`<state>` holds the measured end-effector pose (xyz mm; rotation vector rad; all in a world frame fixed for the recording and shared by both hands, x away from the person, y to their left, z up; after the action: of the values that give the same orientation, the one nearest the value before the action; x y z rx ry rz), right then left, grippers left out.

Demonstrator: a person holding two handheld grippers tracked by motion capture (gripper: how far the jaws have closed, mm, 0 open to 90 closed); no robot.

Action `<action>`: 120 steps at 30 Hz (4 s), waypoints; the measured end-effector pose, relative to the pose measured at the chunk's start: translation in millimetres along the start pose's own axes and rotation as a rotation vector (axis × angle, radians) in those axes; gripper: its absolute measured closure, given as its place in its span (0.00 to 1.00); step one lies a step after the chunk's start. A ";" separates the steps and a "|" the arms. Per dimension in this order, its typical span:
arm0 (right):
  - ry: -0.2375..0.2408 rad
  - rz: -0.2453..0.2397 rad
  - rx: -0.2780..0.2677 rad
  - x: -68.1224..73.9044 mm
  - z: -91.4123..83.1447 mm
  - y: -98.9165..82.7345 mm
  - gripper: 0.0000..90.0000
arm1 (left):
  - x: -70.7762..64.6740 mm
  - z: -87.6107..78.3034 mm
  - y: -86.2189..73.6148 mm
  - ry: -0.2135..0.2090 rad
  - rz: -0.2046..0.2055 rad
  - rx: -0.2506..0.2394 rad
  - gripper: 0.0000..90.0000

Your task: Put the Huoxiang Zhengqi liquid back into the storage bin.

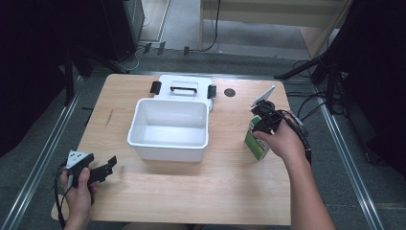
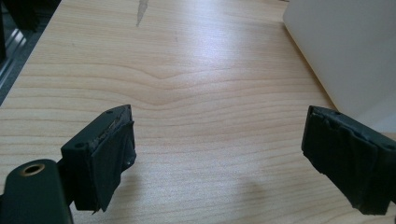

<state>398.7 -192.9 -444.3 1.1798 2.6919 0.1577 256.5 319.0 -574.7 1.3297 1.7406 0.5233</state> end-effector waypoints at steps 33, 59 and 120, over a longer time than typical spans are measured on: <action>-0.026 -0.717 -0.260 35.2 -61.8 18.6 0.72 | 0.0 0.3 0.2 -0.001 0.000 -0.002 0.12; 0.052 -0.947 -0.302 55.6 -122.6 51.7 0.72 | 0.4 0.0 0.1 -0.001 -0.004 0.003 0.12; 0.099 -1.128 -0.285 137.0 -107.0 134.3 0.71 | 1.3 0.4 0.5 -0.004 -0.008 0.005 0.12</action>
<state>380.3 -3.1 -335.2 -0.4890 2.8281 0.3881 257.0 320.3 -575.0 1.3263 1.7440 0.5114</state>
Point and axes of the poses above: each handheld gripper's, and its own axes: z roughly forward along the jaws, y roughly out of its top, x roughly to its left, the point moved 4 cm from there along z, roughly forward along the jaws, and after that the axes turned 14 degrees about -z, right-handed, at the moved point
